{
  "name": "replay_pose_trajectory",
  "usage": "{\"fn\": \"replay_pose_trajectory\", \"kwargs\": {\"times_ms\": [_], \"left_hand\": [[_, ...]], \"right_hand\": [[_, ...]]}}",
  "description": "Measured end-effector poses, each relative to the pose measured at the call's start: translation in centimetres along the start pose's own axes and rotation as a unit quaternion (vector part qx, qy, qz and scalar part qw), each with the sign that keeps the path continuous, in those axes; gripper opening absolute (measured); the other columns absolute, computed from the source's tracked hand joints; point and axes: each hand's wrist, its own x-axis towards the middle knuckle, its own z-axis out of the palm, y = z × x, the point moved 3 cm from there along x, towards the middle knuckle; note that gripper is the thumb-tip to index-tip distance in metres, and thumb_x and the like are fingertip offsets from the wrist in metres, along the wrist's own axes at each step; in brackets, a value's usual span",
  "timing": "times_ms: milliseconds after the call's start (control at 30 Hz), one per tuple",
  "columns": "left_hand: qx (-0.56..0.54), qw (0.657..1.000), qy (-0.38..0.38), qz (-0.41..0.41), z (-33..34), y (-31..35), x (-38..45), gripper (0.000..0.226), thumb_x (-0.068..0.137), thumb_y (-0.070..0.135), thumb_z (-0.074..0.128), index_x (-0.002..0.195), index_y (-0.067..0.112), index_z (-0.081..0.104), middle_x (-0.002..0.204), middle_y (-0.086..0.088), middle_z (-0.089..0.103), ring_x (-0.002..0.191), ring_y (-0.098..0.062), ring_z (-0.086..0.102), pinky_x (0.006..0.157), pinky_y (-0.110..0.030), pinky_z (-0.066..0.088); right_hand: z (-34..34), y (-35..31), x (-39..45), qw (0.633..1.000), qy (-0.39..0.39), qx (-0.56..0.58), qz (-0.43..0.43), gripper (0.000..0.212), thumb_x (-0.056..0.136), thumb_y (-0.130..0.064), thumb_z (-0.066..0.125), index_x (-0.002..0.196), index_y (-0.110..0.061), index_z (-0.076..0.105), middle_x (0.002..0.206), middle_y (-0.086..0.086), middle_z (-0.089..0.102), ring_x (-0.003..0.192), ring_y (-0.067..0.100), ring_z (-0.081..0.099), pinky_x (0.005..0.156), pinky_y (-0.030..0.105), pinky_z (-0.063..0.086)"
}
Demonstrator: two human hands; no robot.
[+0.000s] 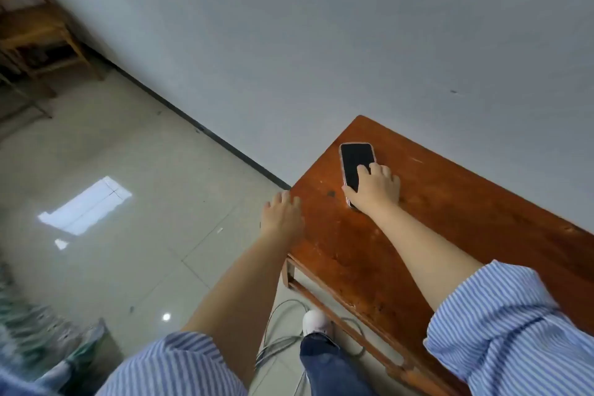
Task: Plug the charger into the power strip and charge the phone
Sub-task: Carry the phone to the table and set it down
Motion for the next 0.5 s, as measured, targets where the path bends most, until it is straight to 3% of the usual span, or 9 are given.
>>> {"fn": "replay_pose_trajectory", "kwargs": {"times_ms": [100, 167, 267, 500], "left_hand": [[-0.044, 0.999, -0.02, -0.007, 2.1, -0.7, 1.0, 0.051, 0.095, 0.036, 0.03, 0.141, 0.016, 0.02, 0.155, -0.009, 0.015, 0.143, -0.027, 0.01, 0.117, -0.043, 0.015], [-0.07, 0.997, -0.021, -0.008, 3.5, -1.5, 1.3, 0.054, 0.095, 0.04, 0.025, 0.143, 0.019, 0.012, 0.156, -0.008, 0.009, 0.144, -0.025, 0.004, 0.118, -0.041, 0.008], [-0.087, 0.996, -0.008, 0.002, 4.6, -2.3, 1.5, 0.054, 0.095, 0.041, 0.021, 0.144, 0.021, 0.01, 0.156, -0.007, 0.007, 0.144, -0.023, 0.004, 0.118, -0.038, 0.006], [-0.084, 0.996, -0.008, 0.02, 5.0, -2.7, 1.7, 0.055, 0.095, 0.042, 0.024, 0.144, 0.019, 0.01, 0.156, -0.006, 0.01, 0.14, -0.026, 0.015, 0.113, -0.04, 0.02]], "right_hand": [[2.3, 0.5, 2.6, 0.999, -0.036, -0.011, 0.033, 0.069, 0.085, -0.059, 0.044, 0.139, -0.022, 0.022, 0.152, 0.013, 0.019, 0.138, 0.036, 0.017, 0.111, 0.057, 0.019], [3.8, 0.4, 4.2, 0.997, -0.052, -0.008, 0.062, 0.075, 0.083, -0.065, 0.041, 0.141, -0.027, 0.014, 0.154, 0.015, 0.01, 0.139, 0.038, 0.011, 0.111, 0.06, 0.012], [4.8, -0.1, 5.8, 0.992, -0.047, 0.021, 0.113, 0.071, 0.085, -0.063, 0.038, 0.142, -0.028, 0.012, 0.152, 0.023, 0.01, 0.136, 0.042, 0.015, 0.11, 0.059, 0.017], [4.9, -0.3, 6.7, 0.988, 0.017, 0.083, 0.132, 0.06, 0.087, -0.05, 0.047, 0.138, -0.026, 0.026, 0.141, 0.026, 0.031, 0.124, 0.039, 0.032, 0.101, 0.049, 0.034]]}}
